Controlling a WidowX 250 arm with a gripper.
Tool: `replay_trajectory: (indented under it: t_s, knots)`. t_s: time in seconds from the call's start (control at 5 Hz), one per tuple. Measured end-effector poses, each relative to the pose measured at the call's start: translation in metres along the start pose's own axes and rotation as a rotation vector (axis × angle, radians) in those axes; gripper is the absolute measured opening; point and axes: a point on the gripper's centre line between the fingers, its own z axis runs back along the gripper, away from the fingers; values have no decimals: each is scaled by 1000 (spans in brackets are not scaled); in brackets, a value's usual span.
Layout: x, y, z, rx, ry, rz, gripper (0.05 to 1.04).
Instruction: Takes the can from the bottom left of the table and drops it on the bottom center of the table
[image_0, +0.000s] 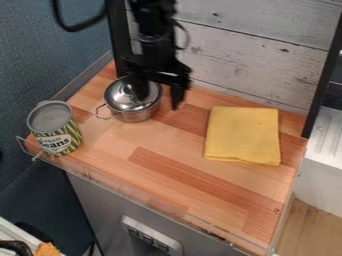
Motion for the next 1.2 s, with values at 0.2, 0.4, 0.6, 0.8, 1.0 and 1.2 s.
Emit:
replay_trajectory:
  t_s: [0.2,0.4,0.6,0.8,1.0,1.2]
  knots:
    - [-13,47,3,2,20,62,1000]
    - [-7,87,5,16,5,138,1000]
    - [-10,121,4,44,18,195,1000]
    - [-21,139,-8,44,51,252,1000]
    - [-32,147,-17,59,90,290,1000]
    - [-57,134,-34,47,151,334,1000]
